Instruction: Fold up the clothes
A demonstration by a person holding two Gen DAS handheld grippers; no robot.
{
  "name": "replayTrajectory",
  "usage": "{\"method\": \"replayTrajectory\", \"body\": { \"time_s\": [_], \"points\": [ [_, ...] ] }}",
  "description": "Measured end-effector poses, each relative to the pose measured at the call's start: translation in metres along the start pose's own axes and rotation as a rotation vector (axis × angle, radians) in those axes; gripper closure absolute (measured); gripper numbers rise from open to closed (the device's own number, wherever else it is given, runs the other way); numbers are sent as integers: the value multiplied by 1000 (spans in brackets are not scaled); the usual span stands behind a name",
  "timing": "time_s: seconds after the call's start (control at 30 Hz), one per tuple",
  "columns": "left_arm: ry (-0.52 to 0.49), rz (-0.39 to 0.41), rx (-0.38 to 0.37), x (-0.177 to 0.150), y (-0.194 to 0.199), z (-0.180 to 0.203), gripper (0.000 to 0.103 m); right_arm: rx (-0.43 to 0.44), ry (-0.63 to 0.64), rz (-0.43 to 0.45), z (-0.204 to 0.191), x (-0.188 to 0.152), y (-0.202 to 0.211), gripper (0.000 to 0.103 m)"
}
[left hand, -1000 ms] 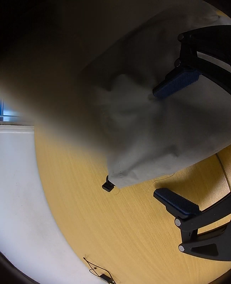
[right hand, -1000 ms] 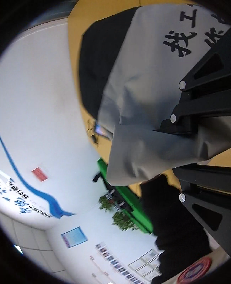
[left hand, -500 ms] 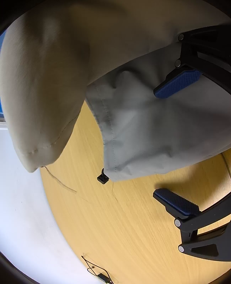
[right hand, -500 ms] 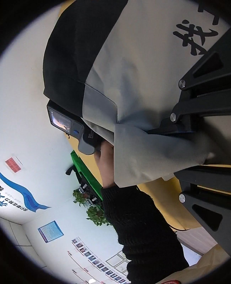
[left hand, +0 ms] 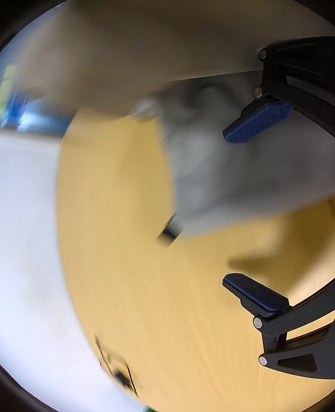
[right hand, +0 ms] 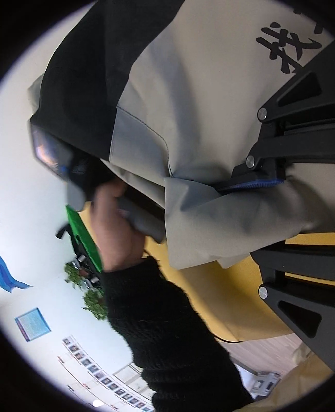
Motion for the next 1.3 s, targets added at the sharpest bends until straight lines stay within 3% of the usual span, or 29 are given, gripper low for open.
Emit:
{"method": "replayTrajectory", "body": {
  "time_s": [0.17, 0.23, 0.27, 0.37, 0.47, 0.53, 0.6, 0.67, 0.7, 0.73, 0.8, 0.83, 0.87, 0.9, 0.93, 1.0, 1.07, 1.13, 1.23, 1.3],
  "points": [
    [73, 98, 91, 27, 30, -32, 1, 0, 32, -24, -2, -10, -5, 82],
    [86, 178, 119, 39, 58, -27, 1, -12, 47, -26, -2, -13, -6, 82],
    [82, 223, 121, 46, 75, -21, 1, -17, 55, -26, -3, -14, -6, 82],
    [7, 254, 31, 66, 90, -22, 1, -34, 80, -26, -5, -17, -6, 82],
    [-214, 115, -76, 38, 55, 50, 0, -52, 110, -23, -13, -13, -12, 81],
    [-350, 4, -80, -10, 23, 75, 0, -66, 130, -19, -14, -16, -11, 80],
    [-372, -90, -86, -24, -18, 91, 0, -81, 147, -19, -16, -18, -10, 79],
    [-342, -104, -129, -30, -28, 82, 0, -74, 155, -18, -18, -21, -5, 77],
    [-331, -107, -146, -32, -31, 77, 0, -53, 148, -17, -19, -22, 0, 72],
    [-339, -95, -148, -30, -30, 74, 0, -2, 122, -17, -18, -22, 9, 64],
    [-374, -81, -130, -30, -31, 71, 0, 119, 56, -18, -15, -22, 29, 62],
    [-378, -82, -129, -31, -29, 72, 0, 201, 7, 16, -8, -17, 52, 61],
    [-380, -84, -129, -32, -27, 74, 0, 229, -9, 65, 3, -11, 74, 60],
    [-378, -89, -134, -32, -26, 77, 0, 237, -14, 116, 14, -4, 94, 53],
    [-375, -94, -140, -32, -25, 79, 0, 212, 1, 181, 31, 3, 119, 39],
    [-366, -103, -151, -26, -25, 73, 0, 120, 71, 255, 56, 14, 147, 25],
    [-364, -106, -154, -31, -29, 69, 0, 19, 184, 177, 81, 10, 140, 25],
    [-367, -107, -151, -39, -35, 72, 0, -33, 309, 33, 94, -13, 110, 26],
    [-374, -108, -143, -39, -35, 76, 0, -50, 464, -124, 101, -63, 61, 23],
    [-358, -77, -133, -34, -19, 75, 0, -30, 505, -126, 100, -72, 54, 22]
  ]
}}
Point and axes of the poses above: each gripper's, at about its wrist camera, not at the fingertips, and y roughly against the way its jaws point, z to its right, x to its top, the point moved 9 cm from there along -y, roughly the way its jaws point, and after that the axes turned 7 degrees about -x, right-handed, at the moved point
